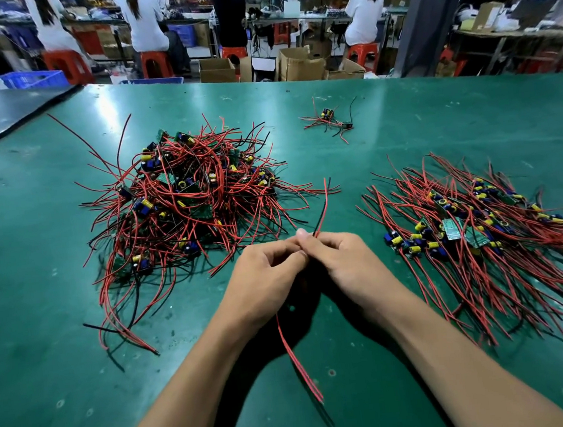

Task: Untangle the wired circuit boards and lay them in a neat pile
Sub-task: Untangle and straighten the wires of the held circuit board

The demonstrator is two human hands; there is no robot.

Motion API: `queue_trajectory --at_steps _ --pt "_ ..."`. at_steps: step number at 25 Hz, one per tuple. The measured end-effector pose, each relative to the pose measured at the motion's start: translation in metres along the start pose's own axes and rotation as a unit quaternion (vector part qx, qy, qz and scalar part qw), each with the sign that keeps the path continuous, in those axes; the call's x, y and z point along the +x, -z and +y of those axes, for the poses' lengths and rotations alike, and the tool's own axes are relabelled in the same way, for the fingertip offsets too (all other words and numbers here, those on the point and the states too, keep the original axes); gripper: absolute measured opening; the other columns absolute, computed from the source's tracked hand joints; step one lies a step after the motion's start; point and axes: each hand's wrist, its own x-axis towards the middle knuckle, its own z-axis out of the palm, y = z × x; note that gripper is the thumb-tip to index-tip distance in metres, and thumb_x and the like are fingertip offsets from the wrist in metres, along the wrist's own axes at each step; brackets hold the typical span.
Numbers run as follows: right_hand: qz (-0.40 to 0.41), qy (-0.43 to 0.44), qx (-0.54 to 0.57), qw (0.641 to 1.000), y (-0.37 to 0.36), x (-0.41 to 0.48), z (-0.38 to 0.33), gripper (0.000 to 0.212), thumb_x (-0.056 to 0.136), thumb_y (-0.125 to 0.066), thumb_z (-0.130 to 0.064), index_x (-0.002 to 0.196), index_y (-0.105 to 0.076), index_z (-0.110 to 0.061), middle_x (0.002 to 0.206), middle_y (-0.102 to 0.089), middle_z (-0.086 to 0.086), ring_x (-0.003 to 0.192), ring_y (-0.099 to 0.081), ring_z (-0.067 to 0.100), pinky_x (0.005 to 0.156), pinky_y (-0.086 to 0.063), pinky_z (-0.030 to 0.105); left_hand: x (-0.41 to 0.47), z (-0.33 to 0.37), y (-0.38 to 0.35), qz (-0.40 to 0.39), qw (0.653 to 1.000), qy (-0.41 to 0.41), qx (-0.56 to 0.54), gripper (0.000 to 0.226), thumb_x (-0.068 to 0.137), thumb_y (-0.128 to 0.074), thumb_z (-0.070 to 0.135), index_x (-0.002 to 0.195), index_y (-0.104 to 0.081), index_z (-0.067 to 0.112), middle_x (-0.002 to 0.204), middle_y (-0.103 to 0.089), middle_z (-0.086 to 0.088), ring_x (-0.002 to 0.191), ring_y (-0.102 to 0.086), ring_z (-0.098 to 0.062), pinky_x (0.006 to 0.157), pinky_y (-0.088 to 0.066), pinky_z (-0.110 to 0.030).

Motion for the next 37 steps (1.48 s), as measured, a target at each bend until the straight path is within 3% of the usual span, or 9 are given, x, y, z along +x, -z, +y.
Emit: queue_trajectory --at_steps 3,6,10,14,19,23,27,33,37 --pt "0.03 0.01 -0.01 0.999 -0.001 -0.002 -0.004 0.03 0.095 -0.067 -0.034 0.088 -0.079 -0.008 0.08 -0.074 0.017 0.072 -0.063 0.02 0.071 -0.05 0.036 0.0 0.0 0.0 0.012 1.0 0.012 -0.003 0.019 0.092 -0.061 0.008 0.075 -0.068 0.003 0.061 -0.063 -0.007 0.055 -0.056 -0.019 0.059 -0.046 -0.037" --pt "0.053 -0.001 0.036 0.998 -0.004 -0.001 -0.008 0.03 0.097 -0.064 -0.029 0.089 -0.078 -0.003 0.086 -0.074 0.02 0.074 -0.066 0.023 0.07 -0.053 0.032 -0.003 0.003 -0.001 -0.008 1.0 0.011 0.004 0.023 0.092 -0.062 0.008 0.069 -0.066 0.007 0.06 -0.064 -0.004 0.053 -0.055 -0.016 0.056 -0.044 -0.029" --pt "0.124 0.01 0.077 0.989 0.003 0.006 -0.015 0.029 0.099 -0.061 -0.026 0.082 -0.074 -0.006 0.069 -0.071 0.004 0.06 -0.066 0.011 0.052 -0.053 0.02 -0.005 0.007 0.001 -0.033 0.999 0.017 0.016 0.023 0.092 -0.063 0.009 0.068 -0.065 0.009 0.061 -0.062 -0.005 0.057 -0.05 -0.017 0.059 -0.038 -0.03" --pt "0.182 0.018 0.142 0.973 0.017 0.012 -0.018 0.028 0.1 -0.059 -0.025 0.083 -0.071 -0.006 0.069 -0.07 0.004 0.057 -0.066 0.01 0.054 -0.055 0.02 -0.007 0.01 0.0 -0.048 0.998 0.03 0.01 0.02 0.09 -0.065 0.011 0.07 -0.065 0.008 0.061 -0.06 -0.013 0.057 -0.05 -0.022 0.06 -0.035 -0.033" --pt "0.157 -0.013 0.26 0.953 0.019 0.016 -0.015 0.033 0.099 -0.058 -0.033 0.083 -0.069 -0.008 0.067 -0.069 0.002 0.054 -0.064 0.008 0.053 -0.055 0.02 -0.007 0.01 0.003 -0.053 0.998 0.033 0.012 0.021 0.091 -0.064 0.012 0.071 -0.067 0.007 0.058 -0.063 -0.008 0.057 -0.053 -0.024 0.061 -0.038 -0.032" --pt "0.012 -0.015 0.154 0.988 0.019 0.007 -0.012 0.026 0.08 -0.07 -0.04 0.084 -0.08 -0.016 0.082 -0.073 0.0 0.066 -0.066 0.007 0.062 -0.054 0.021 -0.007 0.01 0.003 -0.04 0.998 0.037 -0.026 0.025 0.093 -0.06 0.011 0.069 -0.068 0.01 0.052 -0.056 -0.005 0.056 -0.048 -0.024 0.053 -0.035 -0.028" --pt "-0.094 0.001 0.109 0.99 0.018 0.002 -0.01 0.021 0.082 -0.073 -0.037 0.095 -0.081 -0.022 0.095 -0.073 -0.003 0.073 -0.064 0.01 0.068 -0.049 0.023 -0.007 0.014 0.006 -0.05 0.993 0.057 -0.09 0.032 0.091 -0.058 0.008 0.06 -0.066 0.013 0.047 -0.051 -0.005 0.045 -0.047 -0.019 0.048 -0.04 -0.022" --pt "0.086 0.093 -0.023 0.992 0.019 0.009 -0.006 0.033 0.084 -0.069 -0.048 0.08 -0.08 -0.017 0.066 -0.068 0.001 0.05 -0.051 0.007 0.047 -0.037 0.017 -0.006 0.016 0.01 -0.074 0.989 0.066 -0.112 0.028 0.091 -0.056 0.005 0.064 -0.062 0.005 0.047 -0.049 -0.008 0.046 -0.052 -0.021 0.052 -0.045 -0.018" --pt "0.177 0.144 -0.128 0.965 0.032 0.016 -0.004 0.031 0.098 -0.062 -0.037 0.084 -0.076 -0.013 0.075 -0.07 0.015 0.053 -0.056 0.006 0.052 -0.043 0.02 -0.005 0.013 0.009 -0.075 0.992 0.053 -0.086 0.03 0.091 -0.056 0.005 0.062 -0.062 0.006 0.047 -0.051 -0.007 0.046 -0.055 -0.019 0.052 -0.043 -0.018"
